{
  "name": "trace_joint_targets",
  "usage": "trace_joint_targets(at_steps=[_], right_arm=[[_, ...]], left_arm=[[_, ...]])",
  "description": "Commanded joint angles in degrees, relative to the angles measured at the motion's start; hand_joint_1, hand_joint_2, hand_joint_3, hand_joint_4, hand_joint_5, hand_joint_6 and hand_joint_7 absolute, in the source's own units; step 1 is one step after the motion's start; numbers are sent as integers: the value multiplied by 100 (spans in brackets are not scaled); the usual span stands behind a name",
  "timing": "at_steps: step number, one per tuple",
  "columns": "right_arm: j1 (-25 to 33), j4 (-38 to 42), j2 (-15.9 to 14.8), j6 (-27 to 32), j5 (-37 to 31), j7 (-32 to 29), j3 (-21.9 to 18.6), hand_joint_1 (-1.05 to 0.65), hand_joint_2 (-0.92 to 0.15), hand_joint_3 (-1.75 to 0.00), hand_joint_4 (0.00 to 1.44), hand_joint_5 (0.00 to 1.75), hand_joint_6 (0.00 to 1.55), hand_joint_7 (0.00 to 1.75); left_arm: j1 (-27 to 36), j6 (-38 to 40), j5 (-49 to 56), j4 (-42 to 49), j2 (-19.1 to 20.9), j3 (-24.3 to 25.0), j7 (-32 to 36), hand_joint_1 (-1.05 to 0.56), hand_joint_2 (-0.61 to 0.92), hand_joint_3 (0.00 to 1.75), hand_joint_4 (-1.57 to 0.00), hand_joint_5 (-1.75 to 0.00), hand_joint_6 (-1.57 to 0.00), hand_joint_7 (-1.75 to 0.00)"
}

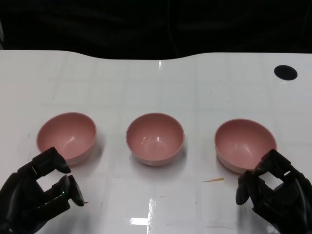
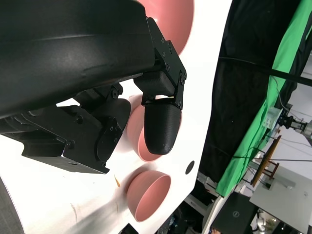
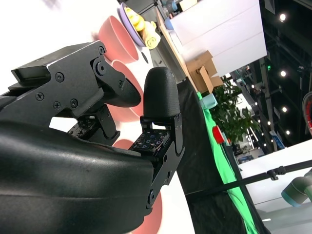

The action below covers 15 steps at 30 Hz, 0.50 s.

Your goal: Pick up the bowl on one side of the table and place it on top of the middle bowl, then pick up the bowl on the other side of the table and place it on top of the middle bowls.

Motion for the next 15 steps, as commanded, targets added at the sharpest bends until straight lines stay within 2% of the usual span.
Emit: trace_joint_targets(at_steps=[1,15], right_arm=[[11,-53,-6,-61,59,52,-80,-4,-64,-108,90,169,78,144],[41,-90,-3,-35,63,77,-76,-4,-63,-108,90,169,79,142]], left_arm=[[-28,-82,5,58,56,65,-9,16,89,135,-93,-175,-70,-175],[-2,-69,-19,18,56,69,-11,16,90,134,-92,-175,-69,-175]])
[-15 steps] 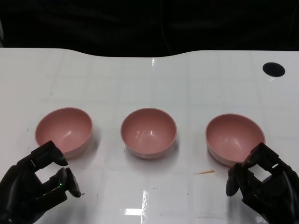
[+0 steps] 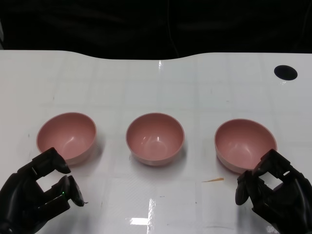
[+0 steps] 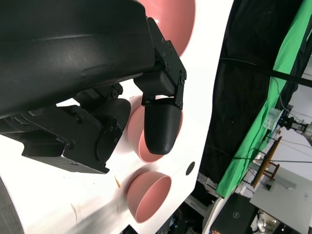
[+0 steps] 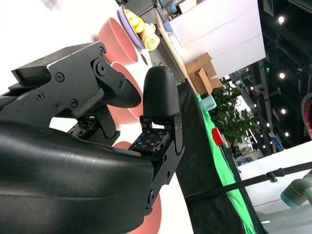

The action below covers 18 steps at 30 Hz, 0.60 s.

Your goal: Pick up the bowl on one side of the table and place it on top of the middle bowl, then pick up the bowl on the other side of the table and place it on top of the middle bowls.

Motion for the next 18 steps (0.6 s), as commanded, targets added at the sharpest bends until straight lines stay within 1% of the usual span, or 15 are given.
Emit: trace_joint_targets(at_steps=[1,5,7,8,9,10,11,12,13,14,15,16,17,18], right_arm=[[41,-93,-14,-16,62,27,-70,-4,-63,-108,90,169,79,142],[52,-90,5,-67,25,-2,-71,-4,-63,-107,90,169,79,142],[70,-113,14,-67,16,-16,-65,-4,-63,-107,90,169,79,143],[82,-128,16,-70,9,-24,-64,-4,-63,-107,90,170,78,143],[91,-136,18,-84,5,-22,-66,-4,-63,-107,90,170,78,144],[98,-147,12,-84,2,-18,-67,-4,-63,-108,89,171,78,144],[104,-158,6,-76,1,-18,-68,-5,-62,-109,88,171,77,146],[106,-161,4,-71,-2,-26,-71,-5,-62,-110,88,171,77,146],[103,-150,1,-71,-4,-26,-74,-5,-61,-111,88,172,76,147],[101,-141,-5,-64,1,-19,-76,-4,-61,-111,88,172,76,147],[98,-140,-7,-41,16,-14,-79,-4,-62,-110,88,172,76,146],[97,-142,-9,-24,27,-10,-80,-5,-62,-110,88,172,76,146],[103,-157,-4,-19,1,-47,-74,-5,-62,-110,88,171,77,145],[104,-167,0,-19,-26,-80,-68,-4,-62,-110,89,171,77,145]], left_arm=[[5,-62,-16,-10,57,68,-11,16,90,134,-92,-175,-69,-175],[7,-142,4,38,78,58,-95,16,90,134,-92,-175,-69,-175],[35,-321,145,34,59,15,-76,17,89,134,-92,-175,-69,-175],[67,-517,278,9,2,-17,-14,19,85,137,-93,-175,-71,-175],[114,-924,513,-13,-104,-66,59,21,81,140,-93,-175,-72,-175],[157,-1593,897,32,-205,-143,121,25,75,143,-94,-175,-73,-175],[185,-2306,1318,118,-278,-220,192,30,65,147,-94,-175,-75,-175],[204,-2991,1783,196,-318,-296,316,33,60,150,-93,-175,-75,-175],[217,-3649,2343,253,-344,-355,580,33,57,150,-90,-175,-75,-175],[212,-4199,2855,310,-350,-388,861,33,54,145,-84,-173,-74,-170],[203,-4653,3473,348,-274,-418,1205,29,51,135,-76,-162,-71,-153],[192,-4943,3879,394,-222,-431,1435,25,49,129,-74,-150,-73,-136],[182,-5129,4538,324,-88,-434,1799,23,48,125,-73,-143,-75,-125],[173,-5207,5141,221,45,-429,2106,11,43,104,-73,-116,-80,-94]])
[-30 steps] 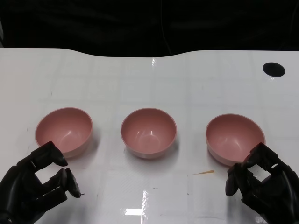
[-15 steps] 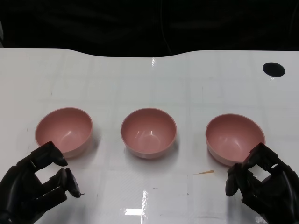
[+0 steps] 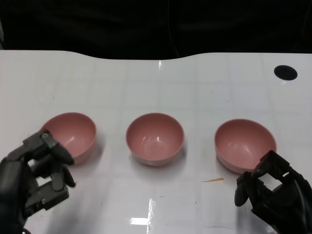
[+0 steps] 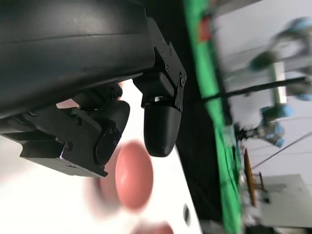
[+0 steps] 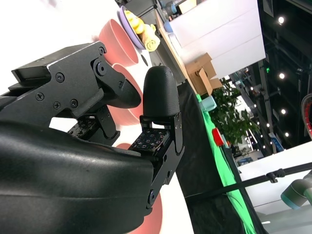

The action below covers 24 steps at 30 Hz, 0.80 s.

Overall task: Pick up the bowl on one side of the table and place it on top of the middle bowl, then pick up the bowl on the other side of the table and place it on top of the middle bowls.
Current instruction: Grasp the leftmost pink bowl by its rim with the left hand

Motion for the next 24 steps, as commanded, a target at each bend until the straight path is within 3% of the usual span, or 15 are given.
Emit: trace_joint_targets(at_steps=[1,3,5,6,9,11,15,24], right_arm=[[48,-123,-27,-23,-17,-94,-79,-4,-62,-109,89,171,77,144],[38,-101,-27,-58,-55,-94,-69,-5,-62,-109,89,171,78,144],[27,-72,-12,-92,-74,-91,-66,-6,-61,-108,89,171,78,145],[26,-74,-4,-81,-81,-103,-61,-6,-61,-108,89,172,78,145],[23,-61,30,-105,-91,-99,-61,-5,-62,-108,89,171,78,145],[25,-49,36,-143,-119,-86,-55,-5,-62,-109,89,172,78,145],[46,-87,52,-100,-140,-159,-33,-6,-62,-108,89,172,77,147],[57,-98,79,-112,-152,-196,6,-8,-61,-107,89,171,77,147]], left_arm=[[34,-1208,2620,-139,527,-20,1394,4,45,87,-76,-96,-86,-70],[24,-993,3695,-430,782,-19,1766,-20,60,43,-76,-63,-95,-29],[-21,-576,4619,-749,992,-32,1882,-43,73,13,-75,-44,-98,-10],[-82,-377,4944,-873,1077,-41,1828,-50,75,7,-74,-39,-97,-6],[-265,64,5670,-1016,1314,-130,1589,-66,76,1,-74,-26,-95,-1],[-373,503,6402,-1199,1593,-289,924,-72,77,1,-73,-17,-90,0],[-611,936,6957,-1183,1941,-648,274,-78,78,1,-71,-6,-82,0],[-1534,1257,6976,239,2308,-1359,223,-84,88,3,-64,0,-71,0]])
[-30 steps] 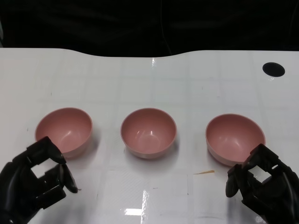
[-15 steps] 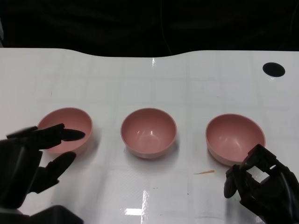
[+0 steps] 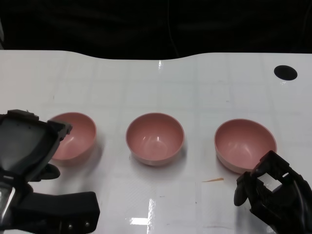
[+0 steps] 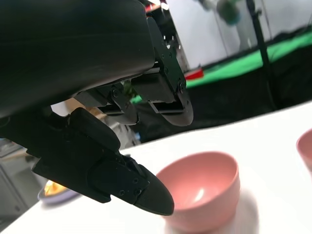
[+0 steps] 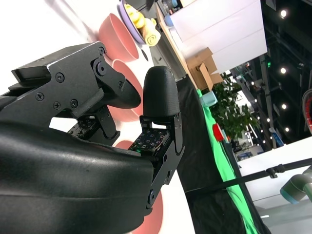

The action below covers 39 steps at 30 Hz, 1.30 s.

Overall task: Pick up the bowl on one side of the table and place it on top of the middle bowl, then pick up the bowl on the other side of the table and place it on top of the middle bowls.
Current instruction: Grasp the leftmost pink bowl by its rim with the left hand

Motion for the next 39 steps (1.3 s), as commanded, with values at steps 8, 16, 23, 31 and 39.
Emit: trace_joint_targets(at_steps=[8,16,23,31,39], right_arm=[[-2,1,65,-141,-38,12,-22,-7,-61,-109,90,169,76,147],[-7,31,98,-197,-82,-23,-26,-8,-59,-111,90,169,78,146],[3,31,107,-213,-72,4,-50,-8,-57,-115,90,169,79,145],[31,-63,83,-91,-86,-54,-45,-8,-58,-110,90,169,78,144],[65,-142,74,20,-40,-77,-47,-6,-60,-110,90,167,79,143]], left_arm=[[-925,170,-408,1354,245,-611,252,-87,92,8,-59,0,-65,0],[-1470,154,-959,2319,156,-1010,515,-86,92,14,-58,0,-64,0],[-1663,117,-1340,2878,45,-1338,731,-83,92,14,-58,0,-66,-1],[-1853,21,-1546,3651,-82,-1742,1083,-82,92,16,-58,0,-66,0],[-2098,-150,-1701,4391,-131,-2035,1459,-80,92,17,-61,-1,-67,-1]])
